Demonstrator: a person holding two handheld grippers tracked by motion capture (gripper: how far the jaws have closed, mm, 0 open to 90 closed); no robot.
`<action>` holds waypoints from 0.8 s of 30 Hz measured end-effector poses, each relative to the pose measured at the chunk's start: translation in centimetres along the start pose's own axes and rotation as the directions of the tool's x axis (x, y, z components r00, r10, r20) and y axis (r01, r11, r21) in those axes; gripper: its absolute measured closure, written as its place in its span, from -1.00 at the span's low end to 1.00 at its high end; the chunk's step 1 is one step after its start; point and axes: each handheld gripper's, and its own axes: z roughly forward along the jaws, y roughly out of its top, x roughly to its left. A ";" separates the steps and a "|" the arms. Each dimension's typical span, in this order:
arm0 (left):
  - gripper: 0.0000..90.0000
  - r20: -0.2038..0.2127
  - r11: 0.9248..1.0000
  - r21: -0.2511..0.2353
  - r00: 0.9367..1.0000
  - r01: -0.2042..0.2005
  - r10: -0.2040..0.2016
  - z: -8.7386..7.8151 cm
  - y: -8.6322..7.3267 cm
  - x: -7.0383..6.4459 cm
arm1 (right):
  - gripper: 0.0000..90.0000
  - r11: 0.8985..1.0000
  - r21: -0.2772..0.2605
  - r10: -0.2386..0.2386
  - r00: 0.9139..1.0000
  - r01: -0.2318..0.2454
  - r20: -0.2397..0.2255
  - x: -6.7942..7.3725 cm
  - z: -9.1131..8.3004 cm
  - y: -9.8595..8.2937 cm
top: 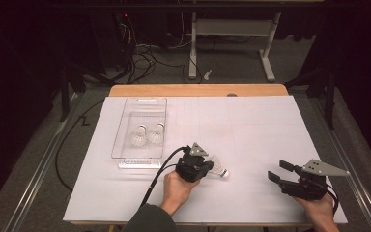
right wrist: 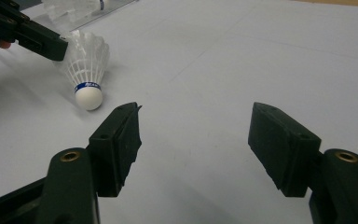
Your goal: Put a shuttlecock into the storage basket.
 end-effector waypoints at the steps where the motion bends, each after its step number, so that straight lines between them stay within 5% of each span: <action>1: 0.99 0.002 1.000 0.000 1.000 -0.002 0.002 -0.1 0.0 0.0 | -0.24 1.000 0.000 0.000 1.000 0.000 0.000 0.0 0.0 0.0; 24: 1.00 0.007 1.000 -0.020 1.000 0.001 0.000 -1.4 0.2 0.0 | -0.24 1.000 0.001 -0.001 1.000 0.001 0.002 0.0 0.0 0.0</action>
